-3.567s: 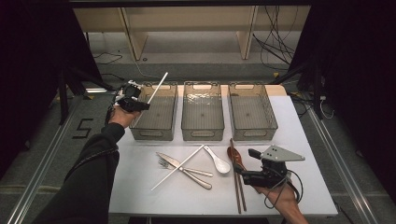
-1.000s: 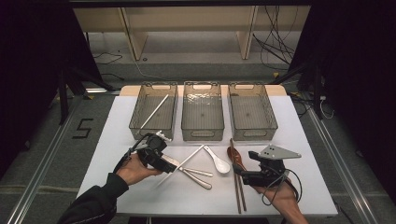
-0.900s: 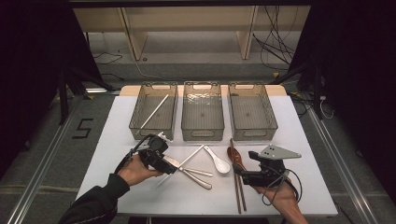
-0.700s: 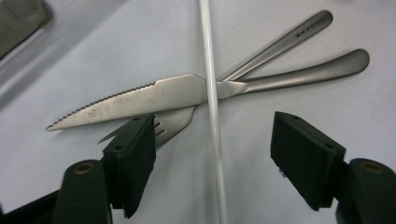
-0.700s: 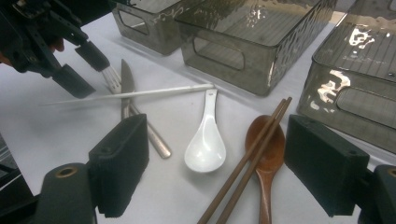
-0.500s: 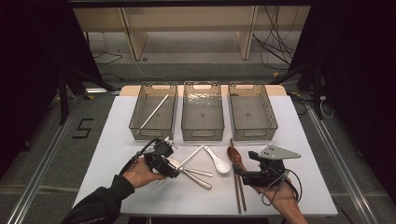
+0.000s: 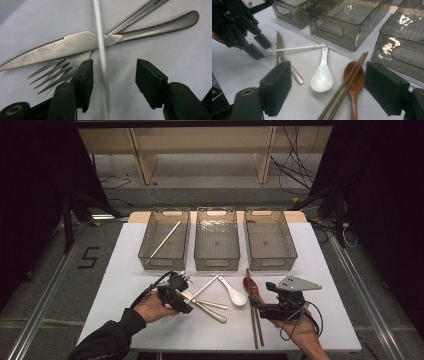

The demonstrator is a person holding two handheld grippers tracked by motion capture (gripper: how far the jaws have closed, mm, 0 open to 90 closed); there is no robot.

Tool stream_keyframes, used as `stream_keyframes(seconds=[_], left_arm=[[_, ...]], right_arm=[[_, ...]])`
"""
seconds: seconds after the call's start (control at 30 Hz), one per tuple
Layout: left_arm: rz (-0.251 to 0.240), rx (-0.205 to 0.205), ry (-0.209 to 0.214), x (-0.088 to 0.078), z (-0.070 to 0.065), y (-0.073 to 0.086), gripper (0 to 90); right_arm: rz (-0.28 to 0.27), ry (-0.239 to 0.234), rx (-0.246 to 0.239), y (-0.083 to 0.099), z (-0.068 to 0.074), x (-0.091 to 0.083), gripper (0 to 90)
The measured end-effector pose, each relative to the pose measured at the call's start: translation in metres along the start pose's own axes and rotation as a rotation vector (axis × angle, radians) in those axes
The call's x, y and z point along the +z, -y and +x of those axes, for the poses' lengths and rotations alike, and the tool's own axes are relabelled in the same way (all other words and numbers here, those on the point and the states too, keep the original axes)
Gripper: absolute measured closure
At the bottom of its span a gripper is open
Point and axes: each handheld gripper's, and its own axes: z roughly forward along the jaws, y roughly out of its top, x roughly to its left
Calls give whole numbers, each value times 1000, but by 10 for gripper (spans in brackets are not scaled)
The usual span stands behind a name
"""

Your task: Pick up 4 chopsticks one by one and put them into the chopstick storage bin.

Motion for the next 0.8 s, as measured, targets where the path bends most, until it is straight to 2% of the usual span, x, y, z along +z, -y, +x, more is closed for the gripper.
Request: stream_keyframes(seconds=[0.03,0.27,0.37,0.6,0.8], left_arm=[[-2,-10,5,1,-1,0,498],[15,-10,13,5,1,-1,577],[35,7,7,7,2,-2,621],[51,16,5,11,4,-3,708],[43,10,5,12,8,-3,781]], right_arm=[[1,1,0,0,0,0,233],[0,-2,0,0,0,0,233],[-2,-2,-1,0,1,0,233],[-1,-4,-5,0,1,0,233],[0,-5,-5,0,1,1,233]])
